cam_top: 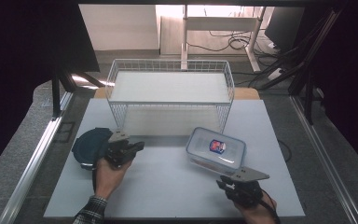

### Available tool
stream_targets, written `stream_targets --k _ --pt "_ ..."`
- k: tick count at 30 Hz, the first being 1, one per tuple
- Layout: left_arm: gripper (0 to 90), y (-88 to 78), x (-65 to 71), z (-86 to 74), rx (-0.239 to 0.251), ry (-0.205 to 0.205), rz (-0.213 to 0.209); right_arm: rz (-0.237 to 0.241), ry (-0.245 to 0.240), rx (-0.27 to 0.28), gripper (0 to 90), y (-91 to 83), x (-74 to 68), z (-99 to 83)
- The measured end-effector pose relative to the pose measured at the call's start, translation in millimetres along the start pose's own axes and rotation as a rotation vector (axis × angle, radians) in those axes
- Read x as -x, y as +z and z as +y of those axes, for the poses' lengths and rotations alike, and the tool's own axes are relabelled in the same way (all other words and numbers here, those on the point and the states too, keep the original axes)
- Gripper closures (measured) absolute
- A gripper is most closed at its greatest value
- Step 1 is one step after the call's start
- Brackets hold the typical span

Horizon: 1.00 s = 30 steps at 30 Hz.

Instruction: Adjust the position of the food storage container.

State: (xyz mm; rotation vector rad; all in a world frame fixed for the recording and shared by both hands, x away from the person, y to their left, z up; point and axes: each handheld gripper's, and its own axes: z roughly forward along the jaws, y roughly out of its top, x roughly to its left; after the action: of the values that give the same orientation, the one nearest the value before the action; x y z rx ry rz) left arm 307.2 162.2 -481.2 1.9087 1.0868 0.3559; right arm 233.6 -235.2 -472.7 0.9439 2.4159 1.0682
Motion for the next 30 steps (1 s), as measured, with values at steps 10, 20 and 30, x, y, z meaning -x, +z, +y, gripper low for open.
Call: stream_targets --k 10,20,30 --pt "90.0 55.1 32.1 22.8 -0.016 0.055 -0.098 -0.217 0.109 0.040 88.9 -14.0 71.0 7.4" --pt "90.0 105.9 50.5 39.4 -0.035 0.068 -0.101 -0.331 0.177 -0.045 88.7 16.4 115.6 7.0" --pt "90.0 127.0 46.7 40.1 -0.056 0.000 -0.119 -0.267 0.220 -0.077 88.9 34.6 128.9 6.7"
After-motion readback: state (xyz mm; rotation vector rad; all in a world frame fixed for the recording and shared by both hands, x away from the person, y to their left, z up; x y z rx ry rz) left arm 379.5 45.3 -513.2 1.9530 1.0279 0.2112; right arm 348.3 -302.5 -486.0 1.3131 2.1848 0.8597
